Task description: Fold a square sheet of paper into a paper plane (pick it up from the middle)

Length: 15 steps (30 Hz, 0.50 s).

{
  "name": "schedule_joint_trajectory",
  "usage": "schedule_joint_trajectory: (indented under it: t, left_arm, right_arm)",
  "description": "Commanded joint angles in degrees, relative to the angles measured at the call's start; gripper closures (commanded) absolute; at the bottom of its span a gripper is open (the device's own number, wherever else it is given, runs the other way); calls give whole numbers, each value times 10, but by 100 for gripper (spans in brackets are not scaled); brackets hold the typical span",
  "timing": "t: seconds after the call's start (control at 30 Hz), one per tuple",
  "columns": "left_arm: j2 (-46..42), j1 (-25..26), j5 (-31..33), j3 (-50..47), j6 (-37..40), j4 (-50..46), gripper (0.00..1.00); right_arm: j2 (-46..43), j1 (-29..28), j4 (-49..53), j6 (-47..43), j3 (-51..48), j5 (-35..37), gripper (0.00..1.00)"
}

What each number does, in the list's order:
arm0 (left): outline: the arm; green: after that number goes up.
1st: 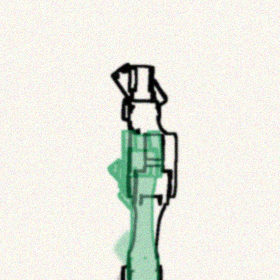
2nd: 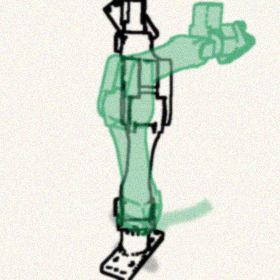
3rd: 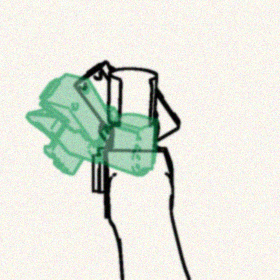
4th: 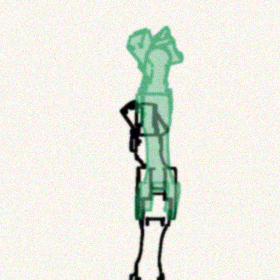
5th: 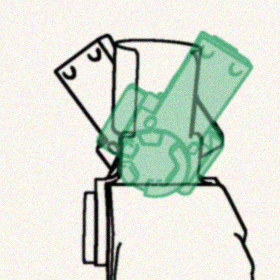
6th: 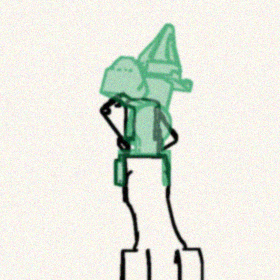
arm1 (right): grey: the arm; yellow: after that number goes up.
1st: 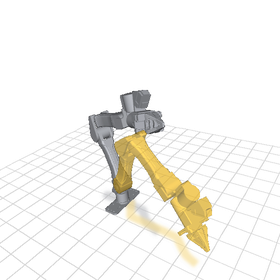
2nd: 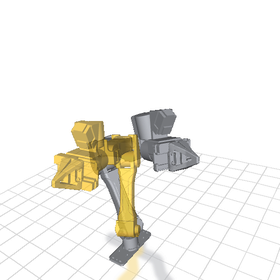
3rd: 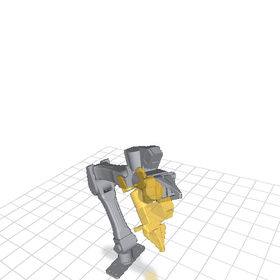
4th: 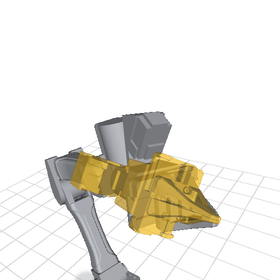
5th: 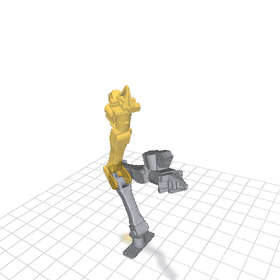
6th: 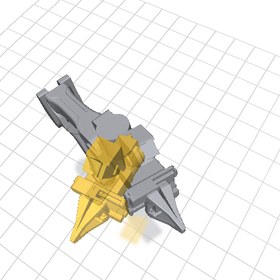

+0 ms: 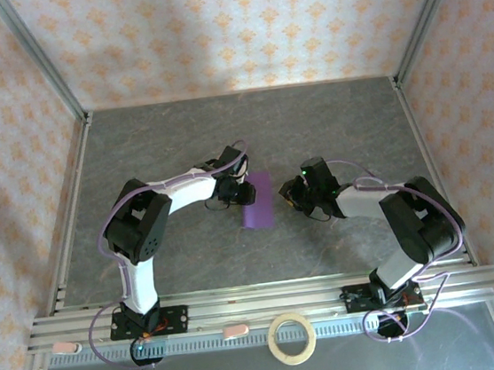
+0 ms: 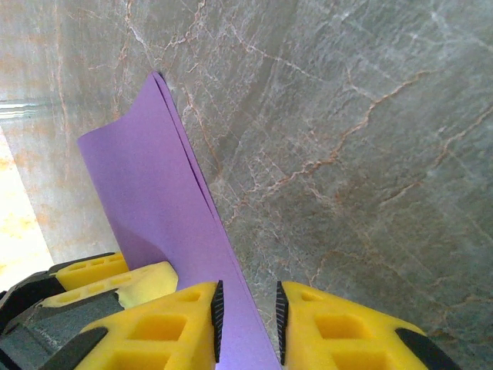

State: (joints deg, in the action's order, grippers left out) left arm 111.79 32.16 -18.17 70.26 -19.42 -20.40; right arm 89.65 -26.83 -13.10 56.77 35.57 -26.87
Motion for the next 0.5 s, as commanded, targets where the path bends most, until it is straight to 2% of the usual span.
schedule_joint_trajectory:
  t: [0.0,0.47]
  left_arm:
    - [50,-17,79,-17,1,15,60]
    - [54,-18,72,-16,13,15,56]
  right_arm:
    - [5,-3,-4,-9,15,3,73]
    - [10,-3,-3,-11,17,2,73]
